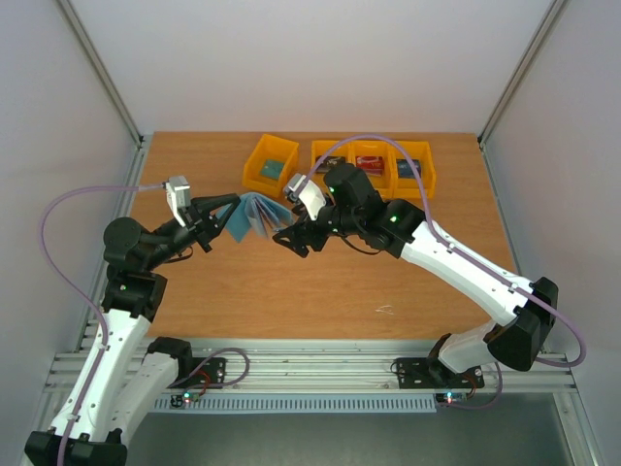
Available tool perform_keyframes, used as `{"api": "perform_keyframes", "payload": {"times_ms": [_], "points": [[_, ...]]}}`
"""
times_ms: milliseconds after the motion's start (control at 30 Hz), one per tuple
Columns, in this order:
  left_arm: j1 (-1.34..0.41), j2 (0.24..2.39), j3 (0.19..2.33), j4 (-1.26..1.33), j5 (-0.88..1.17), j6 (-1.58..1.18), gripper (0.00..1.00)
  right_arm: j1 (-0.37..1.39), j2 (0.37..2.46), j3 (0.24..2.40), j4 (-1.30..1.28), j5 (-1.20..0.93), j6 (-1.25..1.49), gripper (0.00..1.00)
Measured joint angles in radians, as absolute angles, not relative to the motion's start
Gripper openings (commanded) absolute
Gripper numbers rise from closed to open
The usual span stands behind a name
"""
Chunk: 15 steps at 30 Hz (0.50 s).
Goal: Take the credit cards out of the card holder
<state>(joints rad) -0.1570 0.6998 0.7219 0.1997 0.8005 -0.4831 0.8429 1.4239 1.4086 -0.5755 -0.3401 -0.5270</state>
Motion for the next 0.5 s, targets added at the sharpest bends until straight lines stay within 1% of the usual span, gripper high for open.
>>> {"api": "perform_keyframes", "payload": {"times_ms": [67,200,300,333,500], "points": [[-0.157,0.700,0.722,0.200,0.801,-0.483,0.00,0.843,1.424,1.409,-0.570,-0.329,-0.526,0.82],[-0.156,0.700,0.722,0.200,0.800,-0.484,0.00,0.844,1.424,1.409,-0.556,-0.320,-0.520,0.85],[-0.156,0.700,0.722,0.200,0.799,-0.487,0.00,0.844,1.425,1.409,-0.546,-0.322,-0.516,0.83],[-0.156,0.700,0.722,0.200,0.799,-0.487,0.00,0.844,1.426,1.410,-0.545,-0.322,-0.515,0.80],[-0.156,0.700,0.722,0.200,0.800,-0.492,0.00,0.844,1.438,1.414,-0.515,-0.321,-0.496,0.59]]}}
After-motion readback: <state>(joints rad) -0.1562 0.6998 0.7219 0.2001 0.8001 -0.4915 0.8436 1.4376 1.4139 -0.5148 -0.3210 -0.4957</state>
